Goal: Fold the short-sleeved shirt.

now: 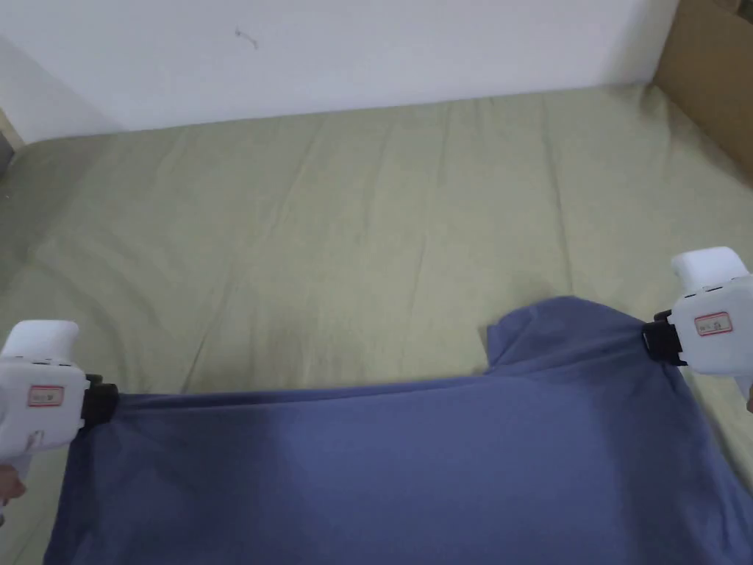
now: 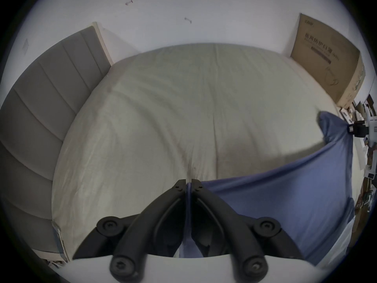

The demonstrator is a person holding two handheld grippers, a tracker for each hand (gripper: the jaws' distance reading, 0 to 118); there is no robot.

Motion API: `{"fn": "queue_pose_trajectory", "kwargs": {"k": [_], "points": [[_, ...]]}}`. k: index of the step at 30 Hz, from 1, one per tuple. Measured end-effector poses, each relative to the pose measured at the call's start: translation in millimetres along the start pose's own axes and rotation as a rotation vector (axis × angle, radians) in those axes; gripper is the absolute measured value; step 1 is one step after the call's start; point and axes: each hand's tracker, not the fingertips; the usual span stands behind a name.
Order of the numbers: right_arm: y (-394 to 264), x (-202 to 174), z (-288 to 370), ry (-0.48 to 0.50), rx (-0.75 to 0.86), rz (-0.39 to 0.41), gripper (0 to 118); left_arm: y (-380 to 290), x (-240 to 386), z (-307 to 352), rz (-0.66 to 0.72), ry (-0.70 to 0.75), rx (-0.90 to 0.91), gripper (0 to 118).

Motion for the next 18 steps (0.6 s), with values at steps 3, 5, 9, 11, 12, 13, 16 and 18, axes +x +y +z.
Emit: {"fn": "queue_pose_trajectory", "kwargs": {"k": [3,5,9,11,12,13,16,18], "points": [[-10.8,0.7,34.2,-0.004,0.033,0.014,2,-10.8,-5.9,37.5,0.007,-0.005,0.032,2],[-22.8,1.2,60.9,0.003,0.06,0.024,2,-25.9,-9.7,66.4,0.005,-0.015,0.065,2],[-60.0,1.2,111.5,0.02,0.089,0.019,2,-68.4,-15.1,114.0,0.022,-0.037,0.096,2],[-85.0,-3.6,135.8,0.025,0.089,0.022,2,-92.8,-14.6,130.4,0.016,-0.035,0.104,2],[-98.8,-4.9,144.9,0.027,0.088,0.026,2,-105.9,-19.1,133.7,0.017,-0.034,0.102,2],[-114.3,-6.2,153.0,0.024,0.078,0.026,2,-121.4,-19.7,139.8,0.033,-0.039,0.099,2],[-162.1,-7.1,165.4,0.03,0.035,0.015,2,-165.3,-20.8,146.4,0.067,-0.06,0.081,2],[-198.0,-12.9,169.2,0.004,0.006,0.026,2,-195.8,-21.2,146.9,0.1,-0.081,0.056,2]]}}
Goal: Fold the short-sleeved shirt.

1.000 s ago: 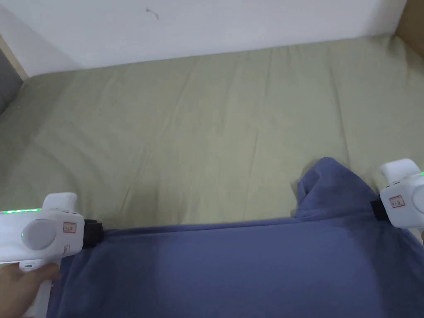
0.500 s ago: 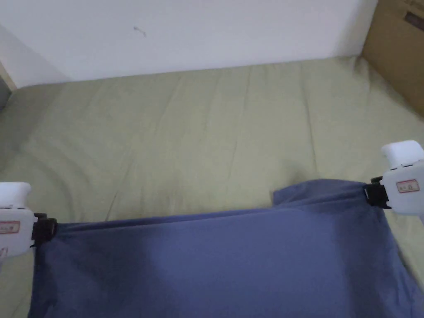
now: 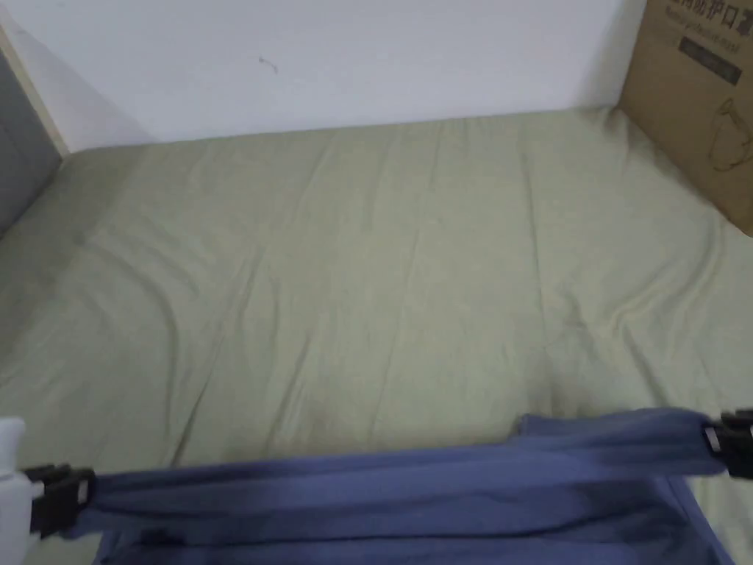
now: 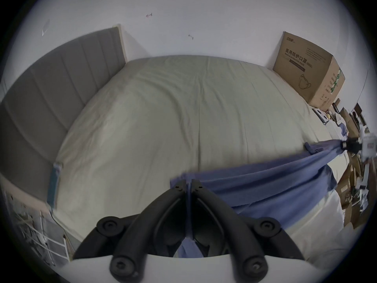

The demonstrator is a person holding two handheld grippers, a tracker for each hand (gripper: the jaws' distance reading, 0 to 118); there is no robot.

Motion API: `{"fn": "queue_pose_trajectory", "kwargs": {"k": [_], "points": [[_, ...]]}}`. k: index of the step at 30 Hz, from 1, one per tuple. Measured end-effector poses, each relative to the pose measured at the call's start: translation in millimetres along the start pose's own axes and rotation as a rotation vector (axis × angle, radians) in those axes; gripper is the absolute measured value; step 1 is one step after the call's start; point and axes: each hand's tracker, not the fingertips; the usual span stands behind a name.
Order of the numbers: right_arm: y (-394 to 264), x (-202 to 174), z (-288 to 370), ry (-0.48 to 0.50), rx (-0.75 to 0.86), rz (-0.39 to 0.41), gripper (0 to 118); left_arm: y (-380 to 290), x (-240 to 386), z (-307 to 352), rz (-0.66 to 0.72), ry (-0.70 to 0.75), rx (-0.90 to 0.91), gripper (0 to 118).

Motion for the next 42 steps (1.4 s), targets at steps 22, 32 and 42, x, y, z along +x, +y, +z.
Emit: {"fn": "queue_pose_trajectory", "kwargs": {"k": [22,32,42], "points": [[-75.1,-42.3,21.2,-0.015,0.122,-0.151,84,-93.2,-33.7,35.9,0.356,-0.037,0.051,106],[-62.7,-134.4,28.9,0.159,0.232,-0.082,0,-138.3,-7.3,49.0,0.411,-0.061,0.023,0],[-56.8,-157.0,15.6,0.202,0.175,-0.03,0,-133.8,-49.7,50.6,0.658,-0.247,0.109,58]]}}
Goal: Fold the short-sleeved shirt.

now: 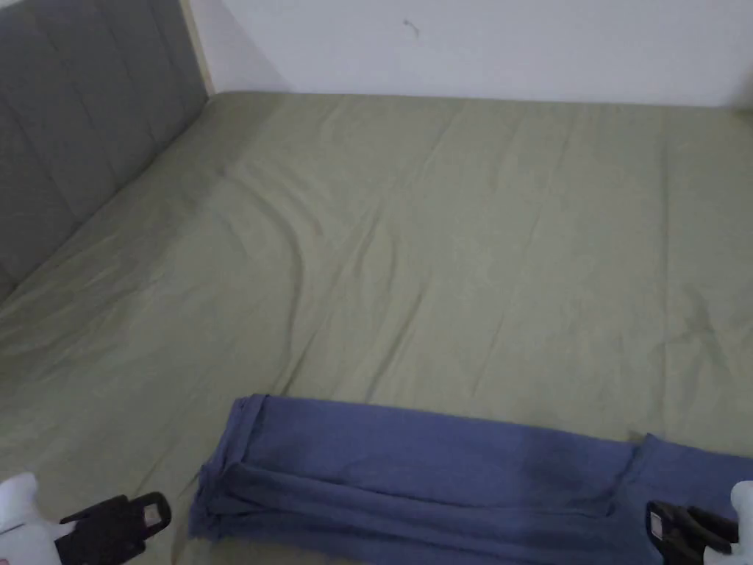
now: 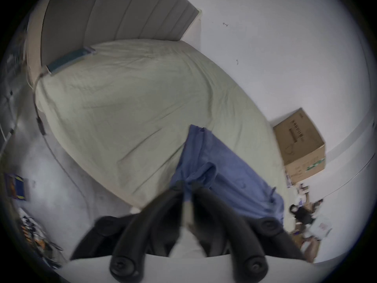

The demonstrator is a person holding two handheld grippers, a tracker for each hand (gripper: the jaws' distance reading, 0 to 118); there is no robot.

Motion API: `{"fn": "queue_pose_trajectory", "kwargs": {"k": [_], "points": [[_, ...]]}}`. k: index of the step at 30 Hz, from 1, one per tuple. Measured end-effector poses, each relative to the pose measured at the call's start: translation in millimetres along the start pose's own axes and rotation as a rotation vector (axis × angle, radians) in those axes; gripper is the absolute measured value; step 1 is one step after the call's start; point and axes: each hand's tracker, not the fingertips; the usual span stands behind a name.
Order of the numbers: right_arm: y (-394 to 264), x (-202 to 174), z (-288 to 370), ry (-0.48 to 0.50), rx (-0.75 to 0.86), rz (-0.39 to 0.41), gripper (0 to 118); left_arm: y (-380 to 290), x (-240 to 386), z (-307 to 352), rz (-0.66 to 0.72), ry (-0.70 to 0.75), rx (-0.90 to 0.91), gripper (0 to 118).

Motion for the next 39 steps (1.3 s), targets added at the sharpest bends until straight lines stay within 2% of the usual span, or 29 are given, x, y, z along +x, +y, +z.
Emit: {"fn": "queue_pose_trajectory", "kwargs": {"k": [1,2,3,8,10,13,18,23,26,27,28,29,30,32,33,34,35,39], "points": [[0.5,-1.5,-1.7,0.001,-0.007,0.002,0,4.0,-4.1,-6.4,0.026,-0.06,-0.013,84],[0.7,-2.9,-3.1,0.001,-0.011,0.003,0,6.8,-6.9,-14.2,0.046,-0.084,-0.03,103],[2.0,-4.5,-5.3,0.004,-0.021,0.009,0,10.3,-10.2,-24.8,0.065,-0.11,-0.057,110],[7.3,-14.2,-11.1,0.0,-0.051,0.043,0,27.8,-30.1,-72.2,0.135,-0.172,-0.189,110],[10.6,-16.2,-14.4,-0.002,-0.062,0.047,0,36.9,-33.0,-89.5,0.142,-0.14,-0.25,110],[14.3,-17.9,-19.0,0.0,-0.072,0.044,0,52.1,-39.6,-97.9,0.16,-0.268,-0.279,111],[18.8,-25.6,-31.9,0.014,-0.1,0.036,0,60.4,-52.5,-121.4,0.312,-0.42,-0.31,111],[15.2,-28.7,-41.9,0.038,-0.12,0.041,0,56.3,-36.3,-143.8,0.264,-0.527,-0.392,111],[14.4,-30.0,-44.9,0.039,-0.129,0.046,0,58.3,-25.7,-154.4,0.246,-0.514,-0.424,109],[15.0,-31.1,-43.3,0.04,-0.131,0.043,0,59.1,-20.9,-155.1,0.228,-0.508,-0.427,102],[14.8,-30.2,-42.6,0.043,-0.131,0.036,0,60.4,-18.9,-153.9,0.201,-0.491,-0.436,86],[14.5,-28.3,-42.2,0.045,-0.132,0.029,0,61.6,-16.9,-152.5,0.177,-0.466,-0.442,56],[14.0,-26.4,-41.9,0.044,-0.132,0.021,0,62.0,-16.0,-151.7,0.151,-0.426,-0.446,11],[12.2,-19.5,-41.7,0.043,-0.136,0.003,0,58.4,-21.6,-155.2,0.146,-0.247,-0.494,8],[11.9,-17.0,-41.4,0.039,-0.136,-0.007,0,56.6,-25.5,-153.5,0.162,-0.233,-0.49,8],[11.7,-14.4,-40.5,0.037,-0.134,-0.018,0,56.8,-25.7,-148.9,0.22,-0.333,-0.472,8],[11.9,-12.7,-37.5,0.038,-0.13,-0.029,0,58.6,-22.0,-141.1,0.214,-0.315,-0.438,8],[10.6,-0.7,-28.2,0.03,-0.109,-0.052,0,65.4,20.6,-116.4,0.076,-0.214,-0.398,8]]}}
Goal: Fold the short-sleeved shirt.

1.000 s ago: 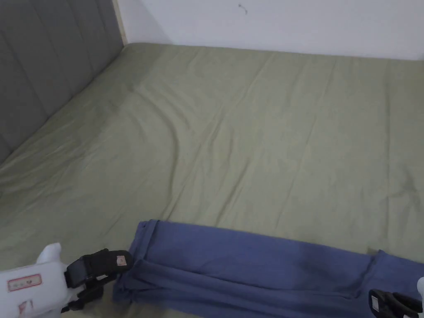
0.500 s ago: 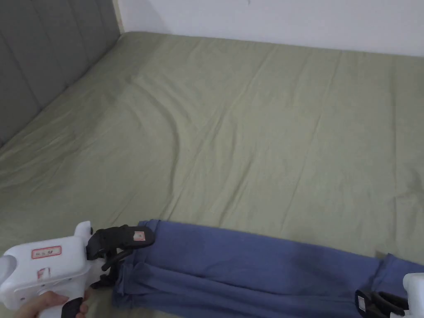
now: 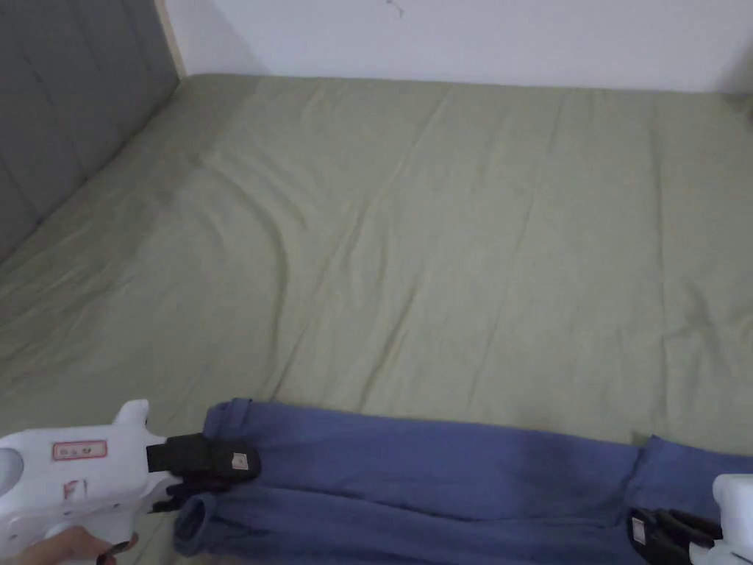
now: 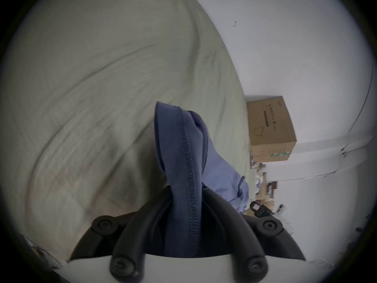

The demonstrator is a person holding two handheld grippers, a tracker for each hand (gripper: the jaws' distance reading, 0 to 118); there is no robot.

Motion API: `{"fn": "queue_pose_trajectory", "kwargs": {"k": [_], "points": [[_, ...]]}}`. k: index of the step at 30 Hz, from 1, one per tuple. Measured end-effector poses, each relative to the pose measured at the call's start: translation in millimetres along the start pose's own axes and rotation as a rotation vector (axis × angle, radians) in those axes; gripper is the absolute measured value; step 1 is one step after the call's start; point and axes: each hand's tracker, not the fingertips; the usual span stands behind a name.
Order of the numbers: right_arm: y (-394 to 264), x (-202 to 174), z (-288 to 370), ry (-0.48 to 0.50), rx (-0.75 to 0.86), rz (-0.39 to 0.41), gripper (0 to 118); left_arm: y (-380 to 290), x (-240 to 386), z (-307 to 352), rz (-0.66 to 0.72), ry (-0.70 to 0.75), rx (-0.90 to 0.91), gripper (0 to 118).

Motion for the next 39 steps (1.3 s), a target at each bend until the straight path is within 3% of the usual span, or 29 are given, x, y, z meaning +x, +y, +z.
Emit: {"fn": "queue_pose_trajectory", "kwargs": {"k": [4,9,13,15,20,22,23,24,26,32,35,36,37,38,39], "points": [[-2.5,18.5,11.0,-0.009,0.036,-0.055,0,-16.5,78.5,13.5,-0.15,0.133,0.059,8],[-6.1,43.3,24.3,-0.035,0.078,-0.078,0,-48.3,174.9,-13.9,-0.325,0.176,0.005,8],[-12.5,68.7,41.6,-0.035,0.132,-0.176,0,-80.5,226.9,-77.1,-0.435,0.103,-0.108,8],[-17.5,81.9,48.6,-0.044,0.138,-0.209,0,-91.7,240.5,-115.2,-0.411,0.064,-0.197,8],[-31.6,112.9,61.5,-0.088,0.157,-0.255,0,-117.3,255.0,-202.8,-0.542,0.175,-0.334,12],[-37.0,122.5,65.6,-0.097,0.161,-0.288,0,-116.9,250.5,-227.7,-0.522,0.167,-0.358,34],[-39.5,125.8,66.9,-0.102,0.163,-0.299,0,-116.7,247.8,-232.1,-0.49,0.169,-0.365,51],[-41.7,128.7,68.0,-0.105,0.162,-0.307,0,-116.6,247.4,-232.2,-0.495,0.148,-0.37,76],[-46.2,132.8,68.8,-0.11,0.157,-0.324,0,-116.4,248.2,-223.6,-0.459,0.098,-0.366,101],[-51.1,135.5,62.9,-0.095,0.148,-0.35,0,-98.0,245.0,-177.6,-0.462,0.026,-0.252,107],[-49.2,131.8,62.4,-0.077,0.156,-0.347,0,-92.6,231.9,-162.0,-0.407,0.119,-0.197,103],[-47.5,128.7,63.6,-0.071,0.163,-0.334,0,-91.5,224.2,-161.1,-0.4,0.151,-0.19,82],[-46.0,126.6,64.0,-0.065,0.17,-0.321,0,-93.7,221.3,-160.0,-0.392,0.166,-0.184,52],[-44.9,124.1,64.6,-0.066,0.179,-0.315,0,-96.4,216.7,-164.0,-0.398,0.185,-0.186,14],[-43.6,122.1,65.0,-0.063,0.189,-0.306,0,-101.0,211.8,-170.3,-0.399,0.21,-0.193,0]]}}
